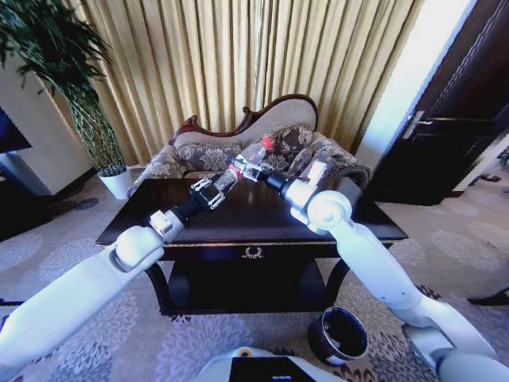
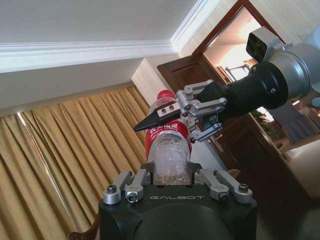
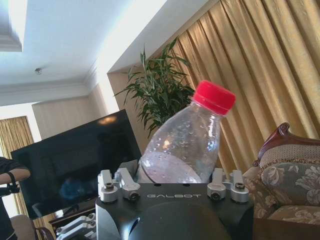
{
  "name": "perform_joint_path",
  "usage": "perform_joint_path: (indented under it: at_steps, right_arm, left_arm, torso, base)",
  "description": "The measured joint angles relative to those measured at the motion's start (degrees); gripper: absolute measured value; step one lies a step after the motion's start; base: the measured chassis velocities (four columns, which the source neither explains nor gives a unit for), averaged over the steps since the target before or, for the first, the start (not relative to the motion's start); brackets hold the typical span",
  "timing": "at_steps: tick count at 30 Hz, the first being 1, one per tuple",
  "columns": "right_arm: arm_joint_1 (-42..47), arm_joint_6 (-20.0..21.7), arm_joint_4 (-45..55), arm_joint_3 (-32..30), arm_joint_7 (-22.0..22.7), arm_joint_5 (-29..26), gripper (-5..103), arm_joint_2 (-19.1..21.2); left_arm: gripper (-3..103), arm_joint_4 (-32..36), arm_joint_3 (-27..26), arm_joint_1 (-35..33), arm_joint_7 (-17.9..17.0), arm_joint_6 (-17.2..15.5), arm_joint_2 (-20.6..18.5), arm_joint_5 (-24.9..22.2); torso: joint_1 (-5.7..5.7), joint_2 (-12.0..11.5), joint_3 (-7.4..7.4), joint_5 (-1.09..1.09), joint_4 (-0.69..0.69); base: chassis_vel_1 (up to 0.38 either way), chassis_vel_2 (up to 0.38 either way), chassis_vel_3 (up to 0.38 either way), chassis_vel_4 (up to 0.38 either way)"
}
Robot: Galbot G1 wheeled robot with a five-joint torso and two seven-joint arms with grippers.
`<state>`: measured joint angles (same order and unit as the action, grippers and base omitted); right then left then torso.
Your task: Move to the front of the table and place the trash on the table into the trash bin.
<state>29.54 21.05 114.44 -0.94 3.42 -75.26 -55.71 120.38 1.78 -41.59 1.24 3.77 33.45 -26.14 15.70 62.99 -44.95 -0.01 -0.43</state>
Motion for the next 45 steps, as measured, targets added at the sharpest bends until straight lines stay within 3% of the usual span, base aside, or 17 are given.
perform_joint_path:
  at_steps: [4,5,7,9,12,14,15,19,25,26,30,32,33,36,37,41,45]
  right_arm:
    - [0.6,0.0,0.2,-0.3,-0.2,0.5,57,-0.1]
    - [1.0,-0.1,0.2,-0.5,-0.5,1.1,50,-0.2]
    - [1.4,-0.1,0.3,-0.6,-0.7,1.4,47,-0.2]
    - [2.0,-0.1,0.3,-1.0,-1.1,2.0,40,-0.1]
    - [2.1,-0.1,0.4,-1.1,-1.1,2.1,40,-0.1]
    - [2.3,-0.2,0.5,-1.4,-1.1,2.2,30,0.1]
    - [2.3,-0.2,0.5,-1.5,-1.1,2.2,28,0.3]
    - [2.4,-0.2,0.1,-2.0,-1.1,2.6,23,0.5]
    - [4.1,-0.3,-3.0,-4.0,-1.3,9.4,23,1.3]
    - [6.4,-0.7,-4.2,-5.6,-2.1,13.7,23,2.4]
    - [10.8,-1.1,-3.7,-8.7,-0.9,16.9,23,4.1]
    - [15.6,-2.1,-2.2,-11.9,0.5,22.0,23,5.5]
    - [15.6,-2.1,-2.2,-11.9,0.5,22.0,23,5.5]
    - [21.9,-3.8,1.5,-16.4,4.3,27.5,23,6.7]
    - [21.9,-3.8,1.5,-16.4,4.3,27.5,23,6.7]
    - [30.3,-5.8,4.6,-20.9,9.6,35.3,23,6.6]
    - [36.0,-5.0,7.2,-23.9,12.3,36.7,23,6.0]
  left_arm:
    - [32,0.6,-0.1,-1.2,0.0,-0.9,0.1,0.0]
    - [43,0.7,-0.1,-1.8,0.1,-1.0,0.2,0.3]
    - [43,0.7,-0.1,-2.2,0.1,-1.0,0.3,0.5]
    - [59,0.6,-0.1,-2.7,0.2,-1.0,0.3,0.8]
    - [59,0.5,-0.2,-2.8,0.2,-1.0,0.3,0.9]
    - [76,0.2,-0.2,-2.5,0.2,-1.0,0.5,0.8]
    - [76,0.2,-0.2,-2.4,0.2,-1.0,0.6,0.8]
    - [92,0.5,-0.4,-2.6,0.2,-1.0,0.9,0.2]
    - [100,1.8,-3.6,-4.4,0.1,-1.7,1.2,-3.9]
    - [100,2.7,-6.2,-5.9,-1.1,-3.7,1.5,-5.8]
    - [100,3.8,-12.7,-9.9,-4.7,-7.2,2.0,-9.3]
    - [100,4.2,-20.8,-15.8,-10.5,-10.0,2.4,-11.0]
    - [100,4.2,-20.8,-15.8,-10.5,-10.0,2.4,-11.0]
    - [100,3.8,-30.5,-24.0,-20.9,-13.6,4.2,-12.7]
    - [100,3.8,-30.5,-24.0,-20.9,-13.6,4.2,-12.7]
    - [100,4.1,-43.9,-33.2,-21.9,-16.5,7.8,-14.6]
    - [100,5.7,-51.5,-38.1,-21.8,-18.1,10.9,-16.9]
  torso:
    - [0.00,0.0,0.00,0.00,0.01]
    - [0.00,0.0,0.00,-0.02,0.00]
    - [0.00,0.0,0.00,-0.01,0.00]
    - [0.00,0.0,0.00,-0.01,0.00]
    - [0.00,0.0,0.00,0.00,0.00]
    - [-0.01,0.0,0.00,0.00,0.00]
    - [0.00,0.0,0.00,0.00,0.00]
    - [0.00,0.0,0.00,0.00,0.00]
    - [0.00,0.0,0.00,-0.01,0.02]
    - [0.00,0.0,0.00,0.01,0.00]
    - [0.00,0.0,0.00,0.01,-0.03]
    - [0.00,0.0,0.01,0.02,-0.02]
    - [0.00,0.0,0.01,0.02,-0.02]
    - [0.00,0.0,0.01,-0.05,0.02]
    - [0.00,0.0,0.01,-0.05,0.02]
    - [0.00,0.0,0.00,-0.01,0.01]
    - [-0.01,0.0,0.01,0.02,0.00]
  base:
    - [0.000,0.000,0.000,0.000]
    - [0.000,0.000,0.000,0.000]
    - [0.000,0.000,0.000,0.000]
    - [0.000,0.000,0.000,0.000]
    - [0.000,0.000,0.000,0.000]
    - [0.000,0.000,0.000,0.000]
    - [0.000,0.000,0.000,0.000]
    - [0.000,0.000,0.000,0.000]
    - [0.000,0.000,0.000,0.000]
    - [0.000,0.000,0.000,0.000]
    - [0.000,0.000,0.000,0.000]
    - [0.000,0.000,0.000,0.000]
    - [0.000,0.000,0.000,0.000]
    - [0.000,0.000,0.000,0.000]
    - [0.000,0.000,0.000,0.000]
    - [0.000,0.000,0.000,0.000]
    - [0.000,0.000,0.000,0.000]
